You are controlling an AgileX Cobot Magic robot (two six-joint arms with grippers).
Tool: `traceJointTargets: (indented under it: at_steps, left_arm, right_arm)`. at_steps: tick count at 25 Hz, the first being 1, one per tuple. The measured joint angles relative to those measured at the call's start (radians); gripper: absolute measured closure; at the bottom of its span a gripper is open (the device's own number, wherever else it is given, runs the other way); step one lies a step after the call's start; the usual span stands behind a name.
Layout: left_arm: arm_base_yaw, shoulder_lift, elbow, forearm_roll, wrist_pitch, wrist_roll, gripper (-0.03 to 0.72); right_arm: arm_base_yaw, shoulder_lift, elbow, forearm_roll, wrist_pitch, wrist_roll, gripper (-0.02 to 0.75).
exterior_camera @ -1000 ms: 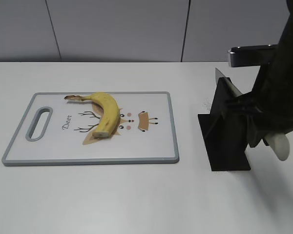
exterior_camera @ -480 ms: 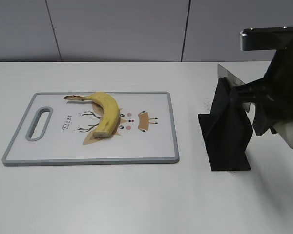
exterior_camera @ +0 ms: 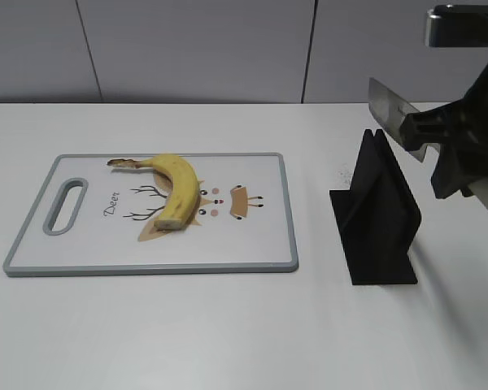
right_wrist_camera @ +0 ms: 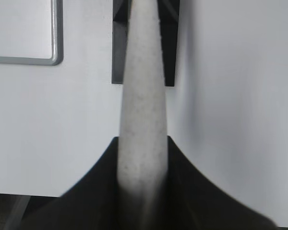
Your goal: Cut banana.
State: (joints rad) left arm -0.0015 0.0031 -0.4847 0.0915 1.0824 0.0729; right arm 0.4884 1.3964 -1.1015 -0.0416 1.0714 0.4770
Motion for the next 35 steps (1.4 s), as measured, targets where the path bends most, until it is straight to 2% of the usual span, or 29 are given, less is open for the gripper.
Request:
traceJointTargets:
  at_steps: [11,20,29,35]
  left_arm:
    - [0.0,0.0,0.0,0.0,-0.007,0.0,0.114]
    - [0.0,0.131,-0.035,-0.074,-0.08,0.077,0.156]
    - [-0.005,0.384,-0.09,-0.248,-0.288,0.258,0.157]
    - [-0.006,0.563,-0.186,-0.341,-0.319,0.434,0.158]
  right_arm:
    - [0.0,-0.074,0.0,-0.008,-0.033,-0.008,0.562]
    - [0.0,-0.075,-0.033,0.042,-0.081,-0.331,0.562]
    - [0.0,-0.07,-0.119,0.096,-0.165,-0.535,0.562]
    - [0.0,-0.03,-0.119,0.167,-0.205,-0.694,0.562]
